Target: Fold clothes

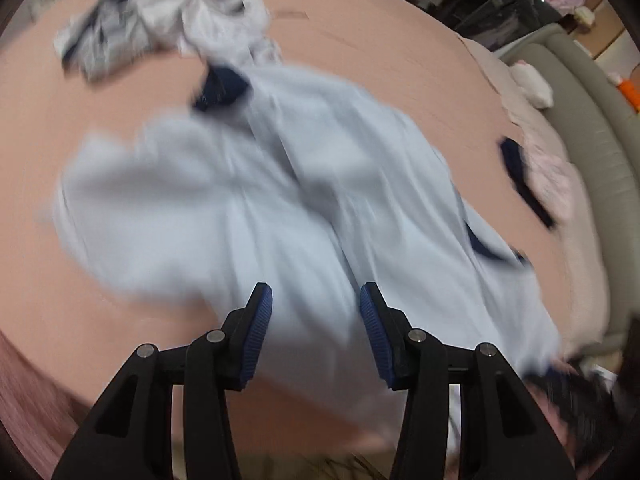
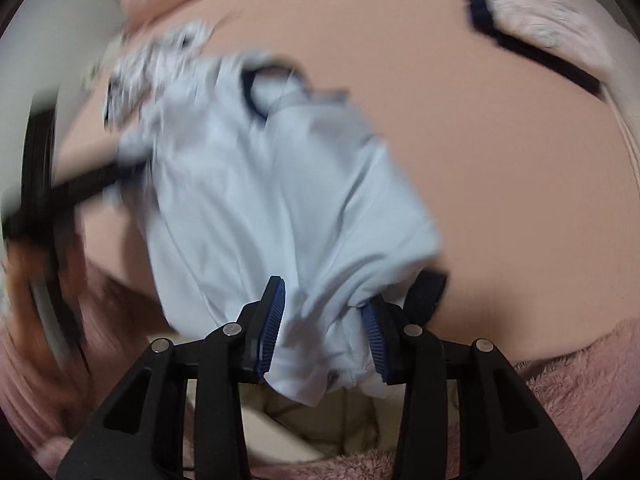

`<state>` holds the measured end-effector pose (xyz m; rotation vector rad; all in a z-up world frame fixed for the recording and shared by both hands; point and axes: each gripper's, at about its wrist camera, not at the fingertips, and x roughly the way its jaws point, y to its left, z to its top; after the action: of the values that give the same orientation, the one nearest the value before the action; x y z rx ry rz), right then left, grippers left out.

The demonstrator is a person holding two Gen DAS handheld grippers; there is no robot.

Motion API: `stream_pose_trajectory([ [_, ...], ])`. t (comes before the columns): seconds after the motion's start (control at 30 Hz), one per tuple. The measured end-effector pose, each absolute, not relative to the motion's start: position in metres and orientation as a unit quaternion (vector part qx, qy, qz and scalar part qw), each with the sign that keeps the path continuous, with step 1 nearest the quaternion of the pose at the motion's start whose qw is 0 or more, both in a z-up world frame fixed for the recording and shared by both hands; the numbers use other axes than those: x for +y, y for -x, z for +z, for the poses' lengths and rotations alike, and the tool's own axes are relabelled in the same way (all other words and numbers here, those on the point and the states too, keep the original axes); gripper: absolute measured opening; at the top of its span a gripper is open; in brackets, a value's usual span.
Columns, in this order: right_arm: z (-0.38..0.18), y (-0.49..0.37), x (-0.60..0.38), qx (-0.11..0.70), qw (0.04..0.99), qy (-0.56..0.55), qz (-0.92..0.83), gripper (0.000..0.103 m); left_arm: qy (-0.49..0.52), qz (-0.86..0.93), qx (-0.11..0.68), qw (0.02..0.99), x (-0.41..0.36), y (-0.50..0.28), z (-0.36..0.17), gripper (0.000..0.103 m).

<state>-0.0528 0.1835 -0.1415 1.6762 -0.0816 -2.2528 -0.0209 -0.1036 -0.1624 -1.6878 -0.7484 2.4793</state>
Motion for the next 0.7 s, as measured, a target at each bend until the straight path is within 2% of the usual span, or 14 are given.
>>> stream_pose_trajectory([
  [0.17, -0.151, 0.082, 0.178, 0.013, 0.119, -0.562, -0.818, 0.044, 0.552, 0.791, -0.259, 0.063, -0.074, -0.019, -0.158, 0.049],
  [0.3, -0.121, 0.088, 0.183, 0.008, 0.132, -0.522, -0.843, 0.045, 0.574, 0.760, -0.284, 0.109, -0.033, -0.004, -0.159, 0.053],
  [0.37, -0.111, 0.092, 0.186, 0.021, 0.126, -0.505, -0.854, 0.052, 0.582, 0.752, -0.285, 0.122, -0.020, -0.002, -0.165, 0.053],
  [0.5, -0.125, 0.115, 0.192, 0.010, 0.114, -0.505, -0.855, 0.056, 0.586, 0.751, -0.279, 0.121, -0.009, 0.000, -0.181, 0.052],
  [0.53, -0.137, 0.121, 0.190, 0.023, 0.104, -0.512, -0.852, 0.066, 0.588, 0.751, -0.277, 0.112, -0.009, 0.001, -0.186, 0.049],
  [0.57, -0.149, 0.126, 0.187, 0.039, 0.093, -0.520, -0.848, 0.067, 0.587, 0.755, -0.272, 0.105, -0.012, 0.001, -0.188, 0.043],
  [0.6, -0.153, 0.125, 0.187, 0.048, 0.094, -0.529, -0.842, 0.067, 0.585, 0.761, -0.263, 0.098, -0.017, -0.002, -0.188, 0.033],
  [0.63, -0.157, 0.123, 0.188, 0.055, 0.097, -0.539, -0.835, 0.060, 0.583, 0.767, -0.254, 0.090, -0.022, -0.004, -0.188, 0.028],
  [0.7, -0.164, 0.118, 0.190, 0.069, 0.103, -0.557, -0.821, 0.056, 0.581, 0.771, -0.247, 0.080, -0.026, -0.002, -0.191, 0.016],
])
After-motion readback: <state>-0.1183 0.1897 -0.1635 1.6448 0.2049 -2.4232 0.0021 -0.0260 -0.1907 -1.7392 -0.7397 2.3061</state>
